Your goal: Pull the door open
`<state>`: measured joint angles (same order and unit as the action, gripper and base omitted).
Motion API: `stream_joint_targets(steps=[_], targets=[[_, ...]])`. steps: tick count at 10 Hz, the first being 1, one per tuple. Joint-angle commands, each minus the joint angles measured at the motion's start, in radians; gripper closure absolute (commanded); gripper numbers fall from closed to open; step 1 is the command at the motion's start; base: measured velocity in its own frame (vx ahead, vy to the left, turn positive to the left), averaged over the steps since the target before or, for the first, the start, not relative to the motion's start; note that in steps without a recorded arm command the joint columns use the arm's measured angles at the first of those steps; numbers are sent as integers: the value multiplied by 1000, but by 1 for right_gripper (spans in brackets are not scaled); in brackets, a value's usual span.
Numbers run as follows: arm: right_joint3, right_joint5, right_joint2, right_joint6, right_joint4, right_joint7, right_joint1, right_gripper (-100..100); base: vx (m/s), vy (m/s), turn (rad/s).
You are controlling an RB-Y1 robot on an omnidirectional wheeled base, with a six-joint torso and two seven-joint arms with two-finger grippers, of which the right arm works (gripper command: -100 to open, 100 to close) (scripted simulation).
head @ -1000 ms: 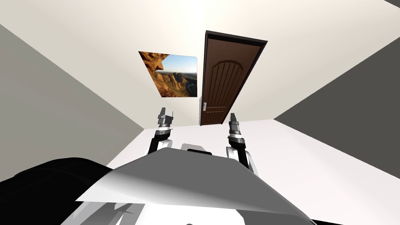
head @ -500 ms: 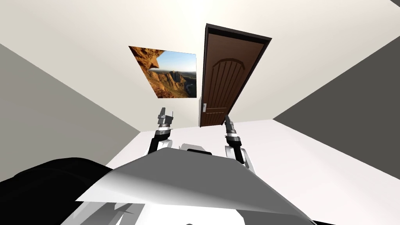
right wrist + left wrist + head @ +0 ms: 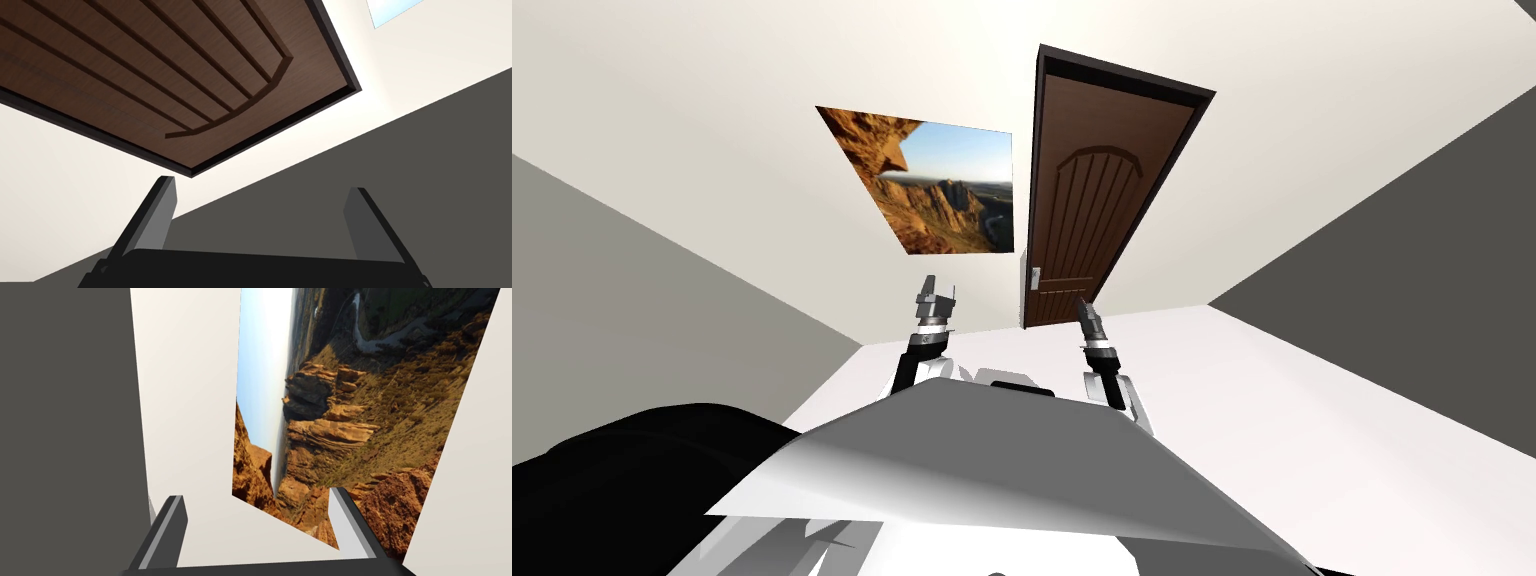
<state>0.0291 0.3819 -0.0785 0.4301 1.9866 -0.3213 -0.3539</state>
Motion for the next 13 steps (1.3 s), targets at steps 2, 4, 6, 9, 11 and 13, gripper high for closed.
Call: stream_joint_targets(steps=[2,4,6,9,11,13], targets=[[3,55,-9,0,-58,-32,27,-100,139,42,-52],[5,86,-11,1,-92,-51,43,-100,109,38,-30],[8,132,-12,4,-143,-79,66,-100,118,46,-54],[11,178,-13,6,-194,-106,89,-100,106,40,-33],[13,208,-12,8,-227,-125,104,-100,99,34,-33],[14,238,-11,9,-260,-143,119,-100,86,38,-36]])
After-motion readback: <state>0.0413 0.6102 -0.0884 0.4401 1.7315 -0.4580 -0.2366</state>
